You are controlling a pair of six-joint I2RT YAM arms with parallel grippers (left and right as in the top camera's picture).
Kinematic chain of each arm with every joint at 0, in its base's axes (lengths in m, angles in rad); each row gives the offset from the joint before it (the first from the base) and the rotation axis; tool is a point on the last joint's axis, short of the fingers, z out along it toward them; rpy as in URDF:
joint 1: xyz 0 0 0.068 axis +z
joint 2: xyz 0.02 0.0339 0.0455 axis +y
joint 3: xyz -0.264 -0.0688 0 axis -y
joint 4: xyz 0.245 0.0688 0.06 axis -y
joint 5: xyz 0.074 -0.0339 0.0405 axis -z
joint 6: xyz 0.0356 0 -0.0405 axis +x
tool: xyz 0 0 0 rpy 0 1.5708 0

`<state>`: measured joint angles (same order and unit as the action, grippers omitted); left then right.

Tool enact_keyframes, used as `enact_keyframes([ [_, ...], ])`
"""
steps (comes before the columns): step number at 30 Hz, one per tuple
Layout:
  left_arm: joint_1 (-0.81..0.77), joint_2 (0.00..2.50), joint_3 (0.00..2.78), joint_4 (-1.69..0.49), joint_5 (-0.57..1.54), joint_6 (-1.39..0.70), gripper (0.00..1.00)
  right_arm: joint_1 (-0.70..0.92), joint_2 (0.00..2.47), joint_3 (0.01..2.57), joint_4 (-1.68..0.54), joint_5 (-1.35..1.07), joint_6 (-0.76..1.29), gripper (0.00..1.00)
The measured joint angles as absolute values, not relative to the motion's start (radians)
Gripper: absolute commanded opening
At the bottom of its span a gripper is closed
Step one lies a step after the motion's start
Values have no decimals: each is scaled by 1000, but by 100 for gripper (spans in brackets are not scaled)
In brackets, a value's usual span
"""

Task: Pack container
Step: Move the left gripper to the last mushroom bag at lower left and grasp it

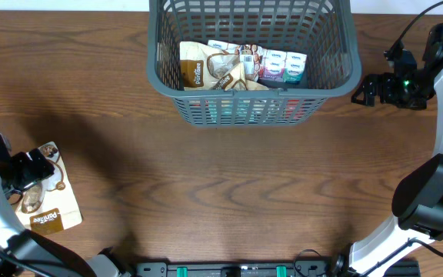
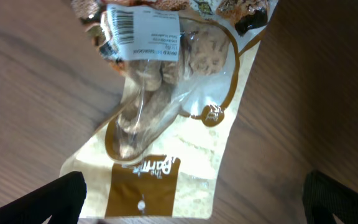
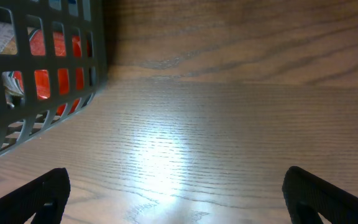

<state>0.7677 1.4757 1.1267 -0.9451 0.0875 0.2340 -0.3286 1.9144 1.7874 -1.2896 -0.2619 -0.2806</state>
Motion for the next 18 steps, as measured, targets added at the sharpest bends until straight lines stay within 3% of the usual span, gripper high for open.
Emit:
enact_keyframes([
  [18,768,1608,1126,-800,54,344,99,-329,1914,1787,-1308,-260,-281,99],
])
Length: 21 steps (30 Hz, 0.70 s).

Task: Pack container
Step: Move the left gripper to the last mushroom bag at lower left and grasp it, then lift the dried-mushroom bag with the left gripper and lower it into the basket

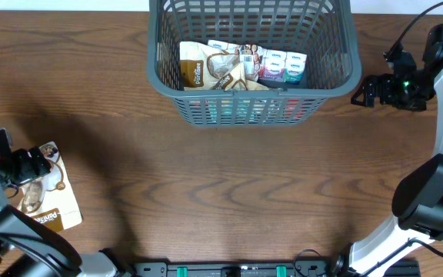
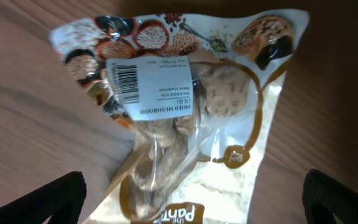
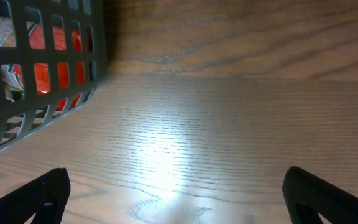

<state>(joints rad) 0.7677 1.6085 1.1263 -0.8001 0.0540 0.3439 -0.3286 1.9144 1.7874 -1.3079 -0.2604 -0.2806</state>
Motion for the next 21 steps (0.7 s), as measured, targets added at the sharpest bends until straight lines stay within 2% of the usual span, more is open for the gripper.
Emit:
enact_keyframes([
  [20,769,1858,1126,-667,49,349,99,-329,1914,1787,-1328,-246,-281,99],
  [21,769,1866,1126,-663,49,348,90,-329,1914,1787,-1332,-245,-281,99],
])
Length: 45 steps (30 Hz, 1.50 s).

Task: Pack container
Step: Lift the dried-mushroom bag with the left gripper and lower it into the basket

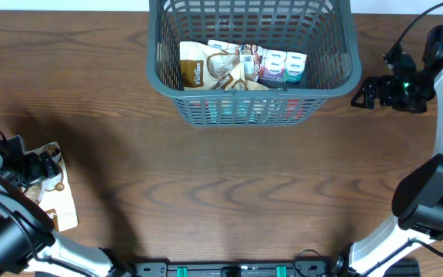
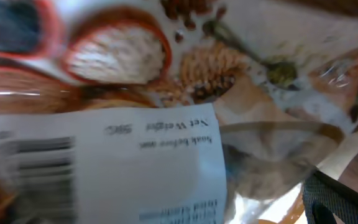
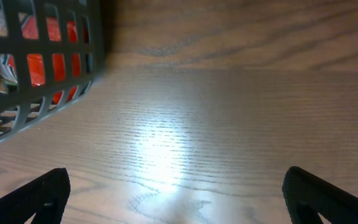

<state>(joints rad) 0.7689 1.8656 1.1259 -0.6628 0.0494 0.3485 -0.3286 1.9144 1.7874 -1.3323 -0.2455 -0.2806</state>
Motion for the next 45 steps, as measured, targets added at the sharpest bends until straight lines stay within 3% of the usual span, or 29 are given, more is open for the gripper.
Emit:
enact_keyframes([
  [3,769,1872,1126,-649,73,347,51,-329,1914,1787,-1338,-242,-281,99],
  [5,770,1872,1126,-644,94,347,30,-329,1914,1787,-1338,-239,-281,99],
  [9,771,1872,1126,-645,164,346,8,-329,1914,1787,-1339,-237,-281,99],
  [15,753,1871,1146,-701,272,295,6,-329,1914,1787,-1341,-235,-281,99],
  [20,619,1855,1261,-863,327,265,6,-329,1914,1787,-1327,-235,-281,99],
  [30,219,1700,1935,-1080,329,236,6,-329,1914,1787,-1328,-234,-281,99],
  [35,-17,1673,2211,-1058,261,269,6,-329,1914,1787,-1330,-234,-281,99],
  [45,-444,1758,2250,-847,233,607,6,-329,1914,1787,-1337,-234,-281,99],
])
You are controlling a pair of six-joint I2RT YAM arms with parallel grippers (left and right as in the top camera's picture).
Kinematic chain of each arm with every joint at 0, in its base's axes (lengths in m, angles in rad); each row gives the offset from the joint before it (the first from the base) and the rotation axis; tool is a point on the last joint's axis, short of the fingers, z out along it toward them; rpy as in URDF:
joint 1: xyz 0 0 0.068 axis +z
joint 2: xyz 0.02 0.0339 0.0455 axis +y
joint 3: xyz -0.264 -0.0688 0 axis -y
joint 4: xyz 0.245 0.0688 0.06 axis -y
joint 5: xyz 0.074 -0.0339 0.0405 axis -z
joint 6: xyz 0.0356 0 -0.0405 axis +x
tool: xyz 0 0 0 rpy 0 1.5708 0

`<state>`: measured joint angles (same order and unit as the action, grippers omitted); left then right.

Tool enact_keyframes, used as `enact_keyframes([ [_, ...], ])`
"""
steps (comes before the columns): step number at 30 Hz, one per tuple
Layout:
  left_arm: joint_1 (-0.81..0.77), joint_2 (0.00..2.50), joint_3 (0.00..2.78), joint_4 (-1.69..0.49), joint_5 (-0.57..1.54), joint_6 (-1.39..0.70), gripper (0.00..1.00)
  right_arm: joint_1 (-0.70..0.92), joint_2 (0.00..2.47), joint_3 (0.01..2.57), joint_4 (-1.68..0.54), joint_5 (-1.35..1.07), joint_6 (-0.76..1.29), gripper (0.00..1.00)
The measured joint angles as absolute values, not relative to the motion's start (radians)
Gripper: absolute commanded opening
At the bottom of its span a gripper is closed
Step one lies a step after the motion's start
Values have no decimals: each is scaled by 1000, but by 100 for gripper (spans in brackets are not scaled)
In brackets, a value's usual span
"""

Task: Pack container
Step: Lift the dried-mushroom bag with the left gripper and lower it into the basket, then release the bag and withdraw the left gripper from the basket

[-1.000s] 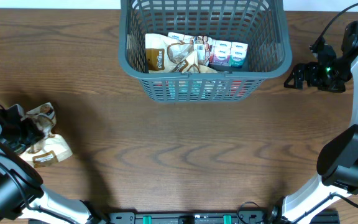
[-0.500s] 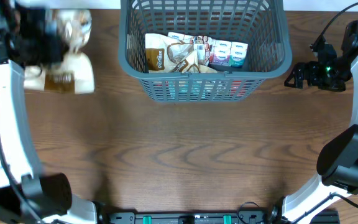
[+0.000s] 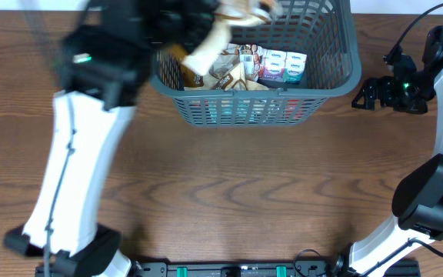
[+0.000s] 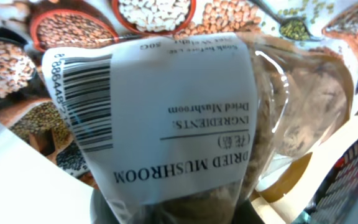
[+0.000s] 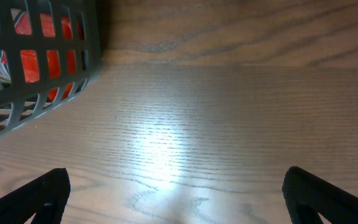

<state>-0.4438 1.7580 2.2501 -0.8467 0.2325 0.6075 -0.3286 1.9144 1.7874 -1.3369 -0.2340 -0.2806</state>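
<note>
The dried mushroom pouch (image 4: 179, 118), tan with a white barcode label, fills the left wrist view. My left gripper (image 4: 173, 214) is shut on its lower end. In the overhead view the pouch (image 3: 210, 38) hangs high over the left part of the grey mesh basket (image 3: 252, 94), and the raised left arm blurs across the frame. Several packets (image 3: 244, 65) lie inside the basket. My right gripper (image 5: 176, 199) stands open over bare wood beside the basket's right corner (image 5: 36, 62), nothing between its fingers.
The right arm (image 3: 406, 85) stands just right of the basket. The white left arm (image 3: 75, 169) crosses the table's left half from its base at the front edge. Brown wooden table (image 3: 244, 192) lies in front of the basket.
The pouch was lying at the table's far left edge with my left gripper down on it. Now the gripper holds it high over the basket's left part. The right gripper stayed put.
My left gripper hung open above the pouch at the table's left edge. It then stood over the pouch's printed top end, then pressed close against it. Now the pouch is off the table and over the basket. The right gripper stayed open beside the basket throughout.
</note>
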Motion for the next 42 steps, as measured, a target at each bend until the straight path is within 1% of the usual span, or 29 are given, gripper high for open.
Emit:
enact_keyframes([
  [3,-502,1840,2250,-767,233,693,6,-329,1914,1787,-1338,-234,-281,99],
  [6,-511,1943,2250,-733,232,743,7,-329,1914,1787,-1338,-234,-282,99],
  [12,-449,2114,2247,-809,192,782,8,-329,1914,1787,-1338,-234,-286,99],
  [17,-380,2166,2217,-852,171,790,8,-329,1914,1787,-1338,-234,-289,99],
  [18,-368,2168,2216,-858,168,791,15,-329,1914,1787,-1338,-234,-291,99],
  [19,-358,2168,2216,-859,168,792,35,-329,1914,1787,-1338,-234,-292,99],
  [20,-352,2168,2216,-860,165,794,82,-329,1914,1787,-1338,-234,-292,99],
  [21,-347,2168,2217,-863,164,794,98,-329,1914,1787,-1338,-234,-292,99],
  [29,-355,2165,2217,-889,144,794,99,-329,1914,1787,-1334,-234,-293,99],
  [35,-366,2128,2216,-904,70,738,99,-329,1910,1791,-1258,-233,-296,99],
  [38,-346,2062,2216,-907,57,696,99,-329,1888,1821,-1188,-231,-297,99],
  [42,-250,1917,2217,-917,38,610,99,-329,1819,1909,-1118,-231,-299,99],
])
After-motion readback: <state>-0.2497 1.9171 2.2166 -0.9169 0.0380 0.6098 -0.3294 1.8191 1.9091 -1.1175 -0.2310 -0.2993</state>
